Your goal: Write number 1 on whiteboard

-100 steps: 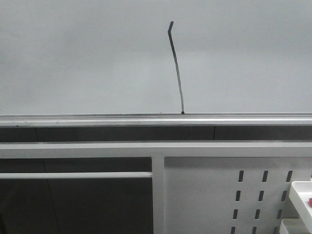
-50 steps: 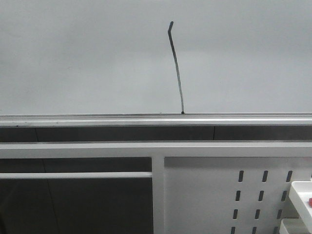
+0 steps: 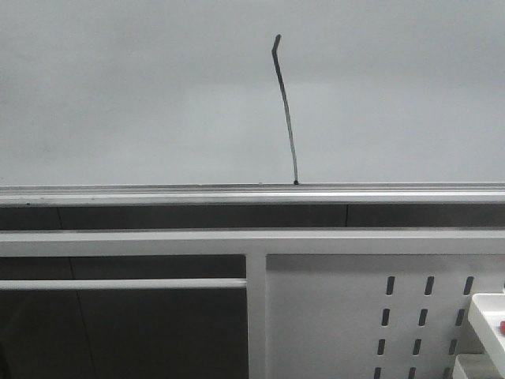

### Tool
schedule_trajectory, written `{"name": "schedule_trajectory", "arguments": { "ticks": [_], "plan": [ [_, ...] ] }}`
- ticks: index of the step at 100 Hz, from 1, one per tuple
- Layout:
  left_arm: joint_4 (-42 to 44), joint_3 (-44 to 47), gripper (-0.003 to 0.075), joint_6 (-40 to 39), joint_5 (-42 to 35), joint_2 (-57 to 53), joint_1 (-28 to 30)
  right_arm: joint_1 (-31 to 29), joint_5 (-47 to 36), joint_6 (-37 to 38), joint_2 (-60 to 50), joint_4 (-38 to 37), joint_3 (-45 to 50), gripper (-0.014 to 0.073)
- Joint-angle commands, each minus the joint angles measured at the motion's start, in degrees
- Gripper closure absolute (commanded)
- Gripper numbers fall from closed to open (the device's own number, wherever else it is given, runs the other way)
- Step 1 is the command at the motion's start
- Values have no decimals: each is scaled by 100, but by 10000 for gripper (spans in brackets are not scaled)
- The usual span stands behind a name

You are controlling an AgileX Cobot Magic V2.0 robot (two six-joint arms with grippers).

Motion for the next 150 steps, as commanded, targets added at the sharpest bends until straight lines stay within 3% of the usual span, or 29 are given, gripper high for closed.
{"name": "schedule_trajectory", "arguments": {
  "ticks": [1, 16, 23, 34, 39, 55, 77, 101, 125, 150],
  "plan": [
    [-1195, 54, 740, 307, -1041, 26, 9, 33, -34, -66, -395, 14, -173, 127],
    [-3038, 727, 740, 1742, -1628, 26, 9, -99, 321, 113, -972, 11, -173, 137],
    [-3934, 1057, 740, 2538, -1955, 26, 9, -232, 634, 299, -1215, -12, -173, 210],
    [-5226, 1424, 740, 3789, -2179, 120, 9, -476, 1240, 311, -1538, -21, -127, 501],
    [-5225, 1451, 740, 3998, -2064, 250, 9, -621, 1540, 311, -1675, -86, -113, 673],
    [-5225, 1452, 740, 4128, -1522, 911, 9, -920, 1635, 326, -1995, -164, 102, 644],
    [-5225, 1347, 740, 4633, -1510, 1718, 9, -1195, 1587, 379, -2210, -269, 295, 644],
    [-5225, 721, 740, 4963, -1500, 1856, -5, -1239, 1544, 465, -2210, -514, 320, 644],
    [-5225, 233, 741, 4973, -2564, 1856, -668, -1239, 1540, 670, -2210, -839, 320, 643],
    [-5225, 209, 740, 5024, -2949, 1856, -1294, -1239, 1483, 1623, -2804, -2175, 843, 643]
  ]
}}
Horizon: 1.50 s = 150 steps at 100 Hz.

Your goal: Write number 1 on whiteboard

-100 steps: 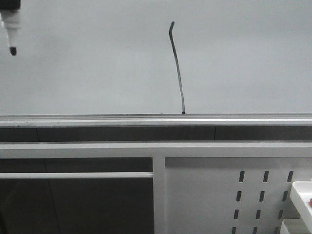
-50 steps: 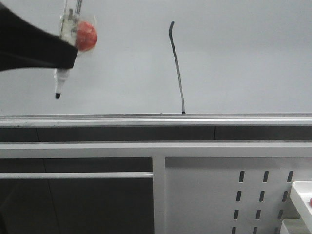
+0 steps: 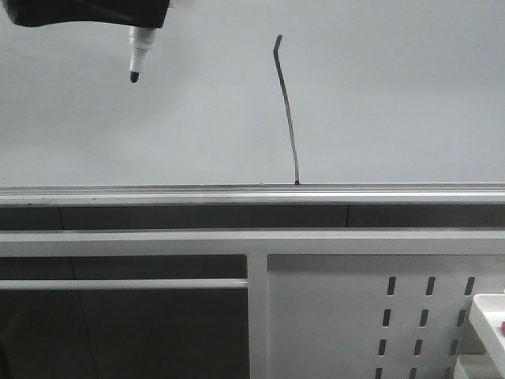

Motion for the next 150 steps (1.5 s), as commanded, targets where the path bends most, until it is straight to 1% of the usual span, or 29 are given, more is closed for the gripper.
{"name": "schedule_trajectory", "arguments": {
  "ticks": [1, 8, 20, 35, 109, 138, 150],
  "plan": [
    [-458, -207, 740, 3, 24, -55, -135, -35, -494, 355, -309, -380, 102, 643],
    [-458, -207, 740, 3, 24, -55, -134, -35, -584, 503, -646, -380, 310, 643],
    [-458, -207, 740, 3, 2, -55, -134, -35, -849, 504, -1209, -380, 608, 643],
    [-458, -207, 740, 3, 2, -55, -134, -35, -937, 504, -1509, -380, 692, 643],
    [-458, -207, 740, -50, 58, -116, -134, -35, -926, 504, -1521, -380, 692, 643],
    [-458, 43, 740, 13, 35, -116, -134, -35, -926, 504, -1521, -380, 692, 643],
    [-458, 82, 740, 147, 300, -140, -134, -35, -926, 504, -1521, -380, 692, 643]
  ]
}}
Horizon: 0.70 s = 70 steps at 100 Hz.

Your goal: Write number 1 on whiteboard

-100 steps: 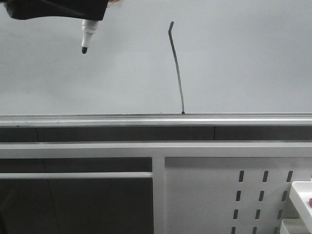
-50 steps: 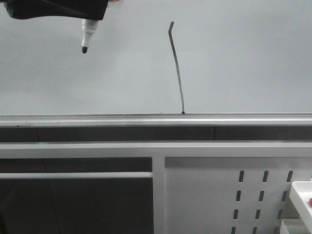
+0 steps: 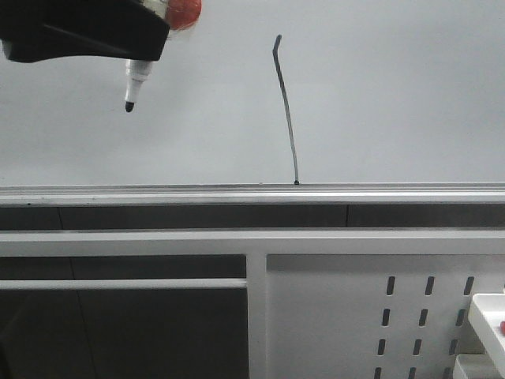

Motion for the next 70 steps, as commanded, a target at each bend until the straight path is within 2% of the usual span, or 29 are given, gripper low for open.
{"name": "schedule_trajectory", "arguments": {
  "ticks": [1, 38, 43, 56, 70],
  "plan": [
    [-413, -144, 740, 73, 373, -127, -51, -30, -479, 8, 36, -75, -131, 643],
    [-247, -80, 740, 79, 337, -262, -51, -30, -479, 8, 36, -75, -131, 643],
    [407, -77, 740, -390, 196, -314, -51, -30, -479, 8, 36, -75, -131, 643],
    [2762, -67, 740, -2558, -271, -407, -51, -30, -479, 8, 36, -75, -131, 643],
    [4384, -63, 740, -4618, -931, -585, -132, -30, -479, 8, 36, -75, -131, 643]
  ]
}}
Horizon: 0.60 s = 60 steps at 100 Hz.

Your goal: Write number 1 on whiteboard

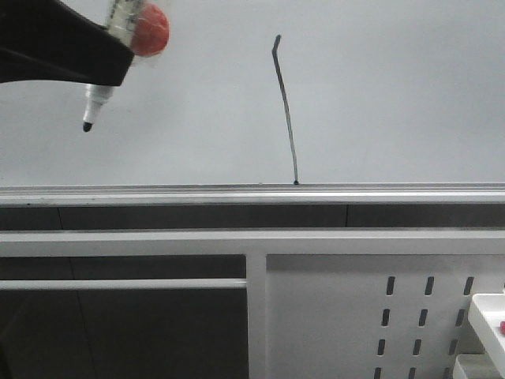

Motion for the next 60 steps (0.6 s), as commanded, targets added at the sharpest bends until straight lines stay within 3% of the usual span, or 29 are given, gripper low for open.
{"name": "schedule_trajectory", "arguments": {
  "ticks": [1, 11, 25, 42, 60],
  "plan": [
    [1071, -142, 740, -1488, -498, -227, -120, -30, -479, 8, 36, -75, -131, 643],
    [2227, -37, 740, -3203, -1037, -376, -482, -30, -479, 8, 36, -75, -131, 643],
    [3404, 327, 740, -4917, -2080, -476, -1243, -30, -479, 8, 36, -75, -131, 643],
    [4468, 795, 740, -6317, -3325, -377, -1767, -30, -479, 8, 36, -75, -131, 643],
    [5314, 907, 740, -7432, -3713, 57, -1729, -30, -479, 8, 36, -75, -131, 643]
  ]
}}
